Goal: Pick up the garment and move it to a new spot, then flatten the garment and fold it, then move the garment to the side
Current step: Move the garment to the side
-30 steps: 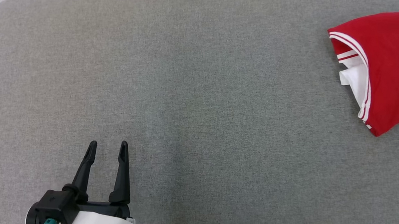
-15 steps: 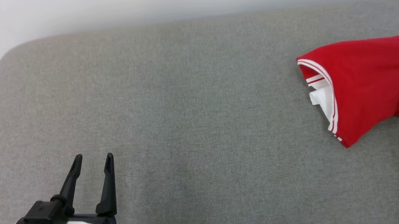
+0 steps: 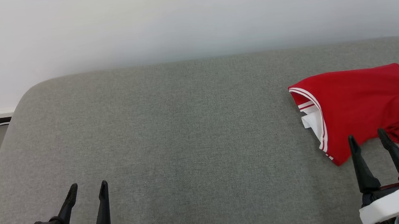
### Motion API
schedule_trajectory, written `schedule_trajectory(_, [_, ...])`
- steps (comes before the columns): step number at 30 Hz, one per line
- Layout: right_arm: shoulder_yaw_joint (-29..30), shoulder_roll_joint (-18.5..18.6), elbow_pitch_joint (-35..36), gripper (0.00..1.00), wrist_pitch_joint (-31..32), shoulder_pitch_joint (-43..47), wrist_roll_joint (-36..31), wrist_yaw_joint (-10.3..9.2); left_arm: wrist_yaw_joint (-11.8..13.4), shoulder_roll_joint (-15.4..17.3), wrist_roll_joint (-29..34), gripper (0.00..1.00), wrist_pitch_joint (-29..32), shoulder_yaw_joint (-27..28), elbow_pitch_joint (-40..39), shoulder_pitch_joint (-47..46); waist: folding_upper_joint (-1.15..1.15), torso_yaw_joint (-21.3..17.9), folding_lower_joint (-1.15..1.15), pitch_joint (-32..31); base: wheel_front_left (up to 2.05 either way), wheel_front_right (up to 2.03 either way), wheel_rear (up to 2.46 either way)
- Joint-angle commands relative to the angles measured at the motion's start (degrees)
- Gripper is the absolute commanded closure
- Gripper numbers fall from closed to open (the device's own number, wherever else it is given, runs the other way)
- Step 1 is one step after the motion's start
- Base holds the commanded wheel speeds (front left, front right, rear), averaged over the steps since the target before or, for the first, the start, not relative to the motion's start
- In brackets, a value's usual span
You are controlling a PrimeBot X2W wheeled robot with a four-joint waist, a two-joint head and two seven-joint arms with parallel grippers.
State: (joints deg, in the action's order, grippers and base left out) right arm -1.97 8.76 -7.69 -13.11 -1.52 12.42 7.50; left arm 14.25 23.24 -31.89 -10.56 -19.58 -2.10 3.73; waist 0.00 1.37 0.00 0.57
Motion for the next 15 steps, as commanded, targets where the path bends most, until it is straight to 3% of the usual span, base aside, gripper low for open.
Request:
schedule_trajectory(1, [-0.7, 0.5, 2.2, 0.00, 0.5, 0.1, -0.8, -0.01, 0.7, 1.6, -0.4, 0.00, -0.1, 2.2, -1.6, -1.5, 0.00, 0.2, 0.00, -0.9, 0.00, 0.00, 0.00])
schedule_trajectory(15, [2.0, -2.6, 8.4, 0.00, 4.5, 9.8, -3.6, -0.01, 1.4, 1.5, -0.7, 0.00, 0.2, 1.1, -2.1, 1.7, 0.00, 0.6, 0.00, -3.1, 0.00, 0.00, 0.00])
